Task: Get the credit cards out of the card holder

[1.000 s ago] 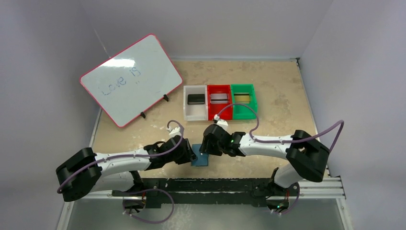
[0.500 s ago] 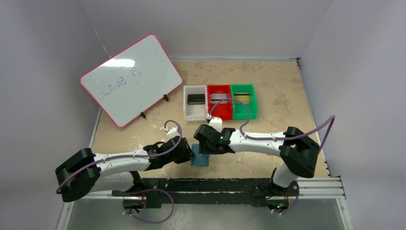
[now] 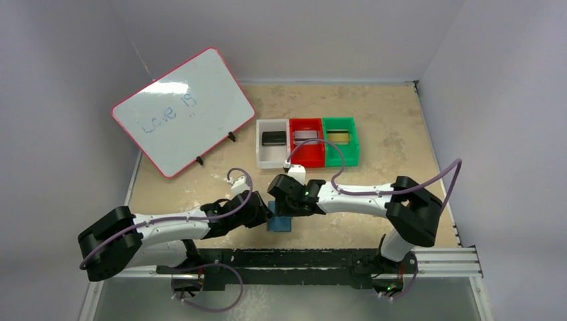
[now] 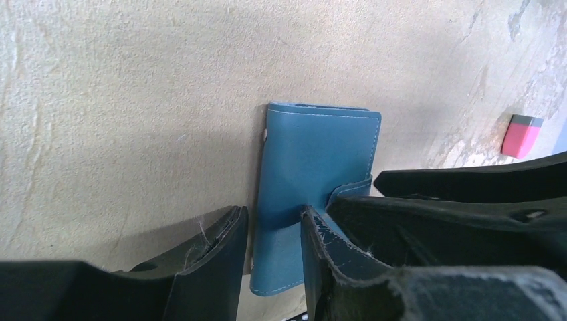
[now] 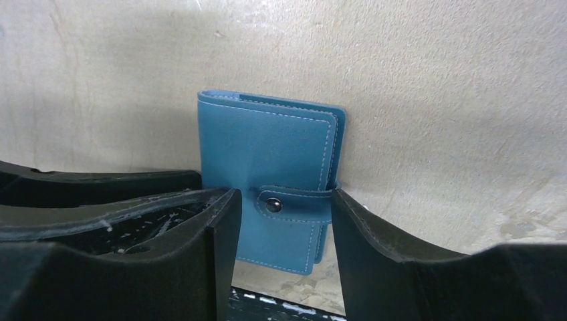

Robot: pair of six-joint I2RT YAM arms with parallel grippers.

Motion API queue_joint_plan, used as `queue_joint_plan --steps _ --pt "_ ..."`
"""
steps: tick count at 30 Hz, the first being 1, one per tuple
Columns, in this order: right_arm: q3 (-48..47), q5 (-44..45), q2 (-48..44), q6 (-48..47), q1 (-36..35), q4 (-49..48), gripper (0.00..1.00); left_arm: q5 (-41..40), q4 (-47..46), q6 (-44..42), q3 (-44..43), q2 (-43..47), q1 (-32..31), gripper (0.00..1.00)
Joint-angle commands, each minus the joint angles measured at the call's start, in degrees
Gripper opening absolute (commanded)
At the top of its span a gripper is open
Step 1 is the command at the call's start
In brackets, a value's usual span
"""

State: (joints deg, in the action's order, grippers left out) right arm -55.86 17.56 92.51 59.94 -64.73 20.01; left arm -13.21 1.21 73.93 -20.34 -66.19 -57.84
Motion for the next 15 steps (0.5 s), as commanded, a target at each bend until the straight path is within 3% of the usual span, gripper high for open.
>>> queue_joint_plan --steps 1,9,15 --pt "-1.54 0.01 1.7 0.52 -0.49 0.46 0.53 0.19 -1.42 1.3 0.52 -0.87 -0.21 0.34" --pt "-2.32 0.12 4.44 -0.26 -1.01 1.29 0.53 -1.37 -0.08 1.87 0.42 -0.94 -0.25 0.32" --pt "-2.2 0.74 4.75 1.41 -1.19 2.69 0.36 -1.39 0.08 1.93 0.35 -3.0 -0.25 0.28"
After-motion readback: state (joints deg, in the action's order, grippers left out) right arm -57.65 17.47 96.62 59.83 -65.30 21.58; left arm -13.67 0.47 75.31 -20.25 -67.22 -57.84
